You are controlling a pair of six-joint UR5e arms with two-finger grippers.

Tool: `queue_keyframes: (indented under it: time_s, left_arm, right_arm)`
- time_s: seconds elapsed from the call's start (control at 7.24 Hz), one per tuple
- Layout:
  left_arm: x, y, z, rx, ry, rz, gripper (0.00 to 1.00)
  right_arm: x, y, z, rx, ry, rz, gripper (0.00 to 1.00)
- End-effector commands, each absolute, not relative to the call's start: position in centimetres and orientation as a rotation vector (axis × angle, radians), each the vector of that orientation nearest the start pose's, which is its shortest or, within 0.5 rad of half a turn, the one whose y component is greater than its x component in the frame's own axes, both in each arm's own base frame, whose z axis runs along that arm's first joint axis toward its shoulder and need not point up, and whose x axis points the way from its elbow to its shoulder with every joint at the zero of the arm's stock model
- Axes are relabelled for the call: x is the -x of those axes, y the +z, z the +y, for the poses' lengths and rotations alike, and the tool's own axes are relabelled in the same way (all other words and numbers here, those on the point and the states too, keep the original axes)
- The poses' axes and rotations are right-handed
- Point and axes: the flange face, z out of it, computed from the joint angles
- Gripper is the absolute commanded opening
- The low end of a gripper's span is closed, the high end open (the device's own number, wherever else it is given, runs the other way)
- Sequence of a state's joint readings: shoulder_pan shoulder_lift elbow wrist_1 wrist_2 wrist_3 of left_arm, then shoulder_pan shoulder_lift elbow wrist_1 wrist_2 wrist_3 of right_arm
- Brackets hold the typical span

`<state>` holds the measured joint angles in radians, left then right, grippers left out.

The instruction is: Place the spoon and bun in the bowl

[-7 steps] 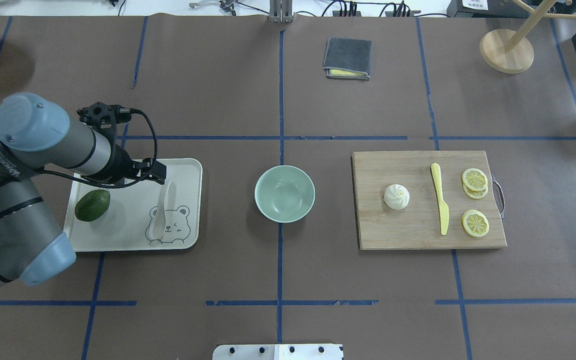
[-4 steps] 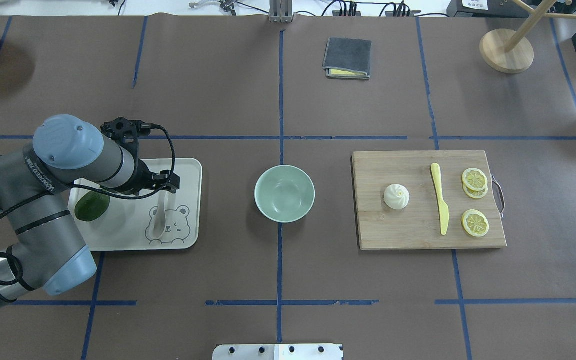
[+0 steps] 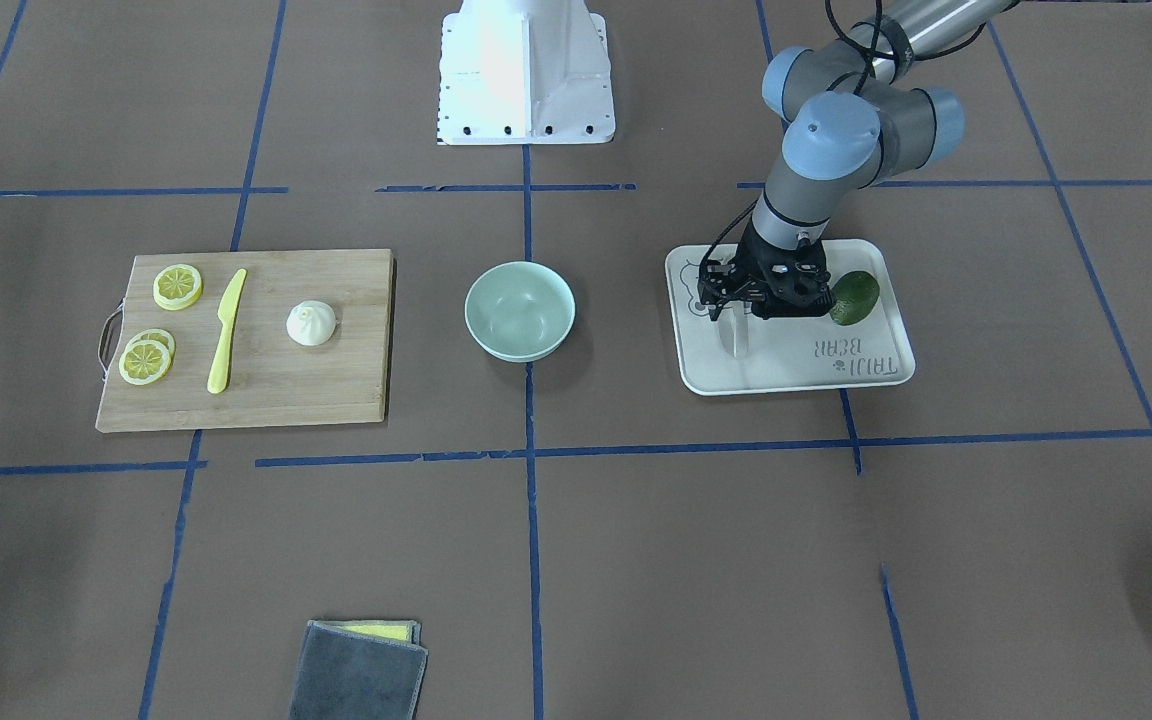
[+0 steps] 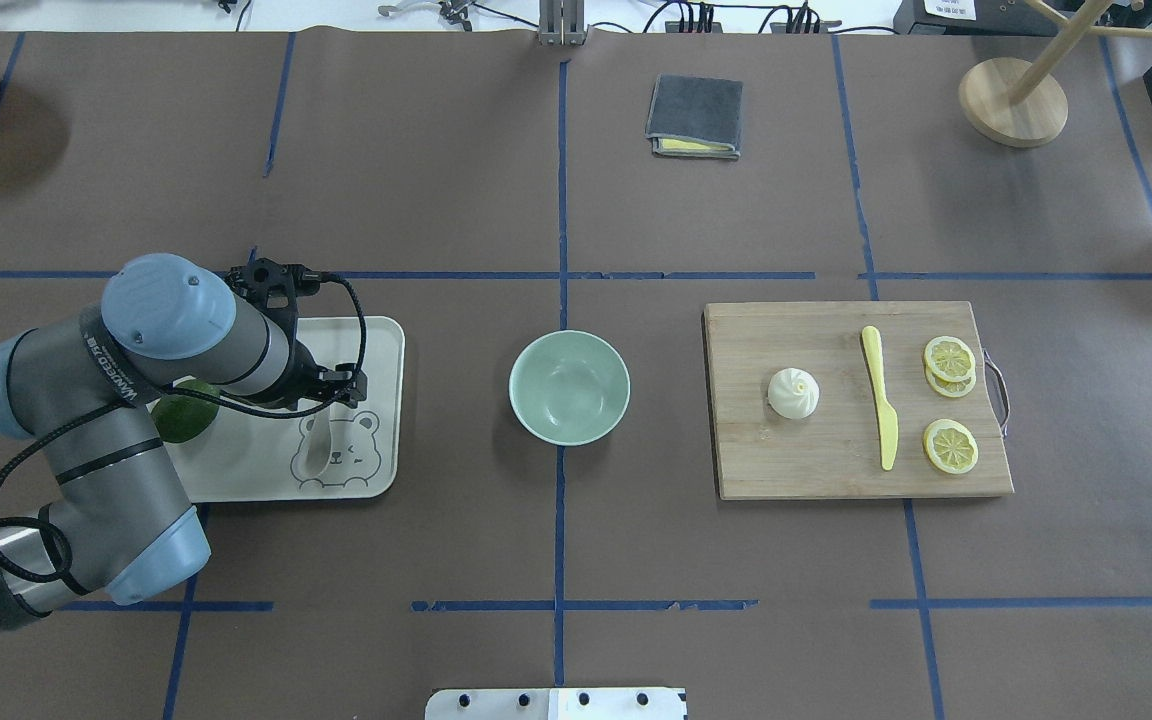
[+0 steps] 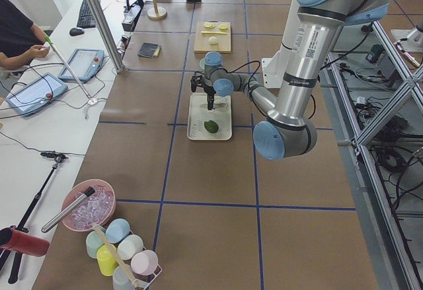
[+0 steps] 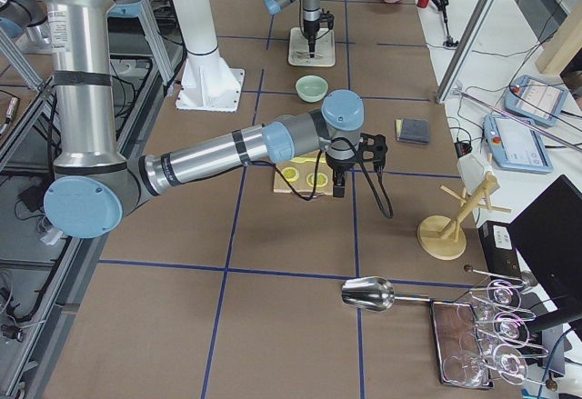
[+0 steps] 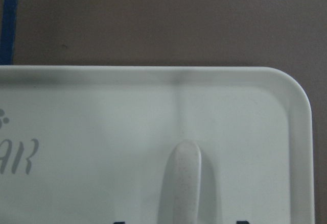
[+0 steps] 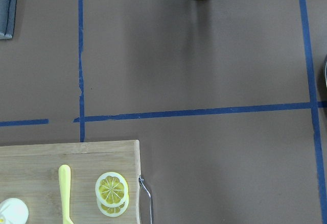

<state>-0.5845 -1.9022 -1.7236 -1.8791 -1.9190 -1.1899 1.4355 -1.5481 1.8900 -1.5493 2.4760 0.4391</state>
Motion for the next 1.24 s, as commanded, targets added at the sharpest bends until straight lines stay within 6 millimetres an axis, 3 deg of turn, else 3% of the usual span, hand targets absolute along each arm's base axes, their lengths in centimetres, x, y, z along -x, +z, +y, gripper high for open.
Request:
queue_keyframes:
  time_s: [0.0,0.28,0.55,0.83,0.97,1.11]
  left_arm:
    - [-46.8,37.9,-42.4,-0.067,-0.048,0.843,0.62]
    - [-46.8,37.7,-42.4,-0.067,-0.05,0.845,0.41]
    - [-46.7,37.7,-42.4,-0.067,-0.054,0.847,0.06]
    - [-46.0,36.8,-42.5,-0.079,-0.056,0.862,0.0]
    - [-44.7,34.8,-42.1,-0.101,-0.054,0.893,0.0]
    - [-42.7,33.4,-43.7,-0.128,-0.086,0.915,0.0]
  right_arm:
    - [1.4,47.6,-49.7,-0.068,0.117,-0.954,1.0]
    - [1.6,47.6,-49.8,-0.066,0.12,-0.954,1.0]
    - [1.7,47.5,-49.8,-0.065,0.119,-0.955,1.0]
    - [2.9,46.8,-49.6,-0.052,0.12,-0.96,1.0]
    - [4.4,46.2,-49.4,-0.047,0.118,-0.969,1.0]
    - [7.1,44.7,-49.8,-0.052,0.117,-0.991,1.0]
